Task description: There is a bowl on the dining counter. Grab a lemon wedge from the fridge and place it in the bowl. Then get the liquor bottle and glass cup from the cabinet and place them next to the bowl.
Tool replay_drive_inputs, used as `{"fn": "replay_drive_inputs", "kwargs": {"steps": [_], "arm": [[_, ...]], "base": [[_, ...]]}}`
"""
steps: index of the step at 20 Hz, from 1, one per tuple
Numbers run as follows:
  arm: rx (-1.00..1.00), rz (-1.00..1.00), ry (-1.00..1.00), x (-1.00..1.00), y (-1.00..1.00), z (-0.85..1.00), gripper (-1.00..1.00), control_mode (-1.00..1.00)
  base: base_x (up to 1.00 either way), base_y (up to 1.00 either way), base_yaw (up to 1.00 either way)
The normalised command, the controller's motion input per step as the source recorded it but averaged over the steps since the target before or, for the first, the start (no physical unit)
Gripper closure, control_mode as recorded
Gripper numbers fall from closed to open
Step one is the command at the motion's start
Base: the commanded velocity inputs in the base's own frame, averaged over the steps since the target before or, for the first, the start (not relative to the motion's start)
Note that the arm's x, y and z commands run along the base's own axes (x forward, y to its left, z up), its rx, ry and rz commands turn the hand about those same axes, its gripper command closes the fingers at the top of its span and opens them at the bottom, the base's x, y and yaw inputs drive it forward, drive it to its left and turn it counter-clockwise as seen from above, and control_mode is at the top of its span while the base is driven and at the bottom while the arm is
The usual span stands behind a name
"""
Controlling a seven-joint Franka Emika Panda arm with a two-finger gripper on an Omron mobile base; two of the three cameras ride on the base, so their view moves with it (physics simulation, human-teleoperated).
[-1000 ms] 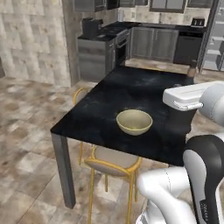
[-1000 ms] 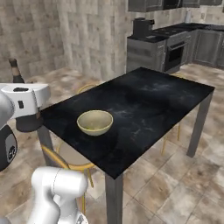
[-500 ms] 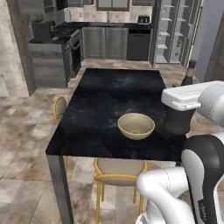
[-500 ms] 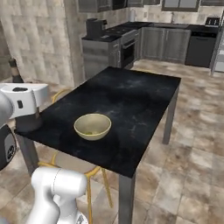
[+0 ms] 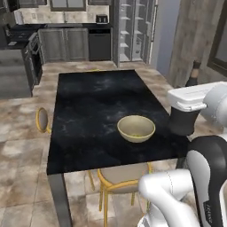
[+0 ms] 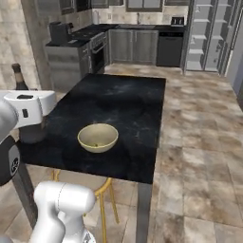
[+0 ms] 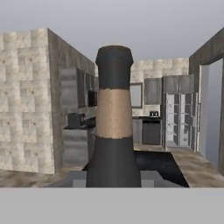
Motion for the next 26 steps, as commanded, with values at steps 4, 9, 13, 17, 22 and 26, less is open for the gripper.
{"fn": "replay_drive_inputs", "kwargs": {"steps": [4, 9, 13, 17, 22, 26], "arm": [[0.00, 0.00, 0.00, 0.00, 0.00, 0.00, 1.00, 1.00], [0.00, 0.00, 0.00, 0.00, 0.00, 0.00, 1.00, 1.00], [0.00, 0.00, 0.00, 0.00, 0.00, 0.00, 1.00, 1.00], [0.00, 0.00, 0.00, 0.00, 0.00, 0.00, 1.00, 1.00], [0.00, 0.00, 0.00, 0.00, 0.00, 0.00, 1.00, 1.00], [0.00, 0.00, 0.00, 0.00, 0.00, 0.00, 1.00, 1.00]], "base": [[-0.71, 0.91, -0.19], [-0.57, 0.84, -0.14], [0.54, 0.54, -0.07], [0.85, 0.29, -0.03], [0.85, 0.03, 0.00], [0.70, -0.08, 0.02]]}}
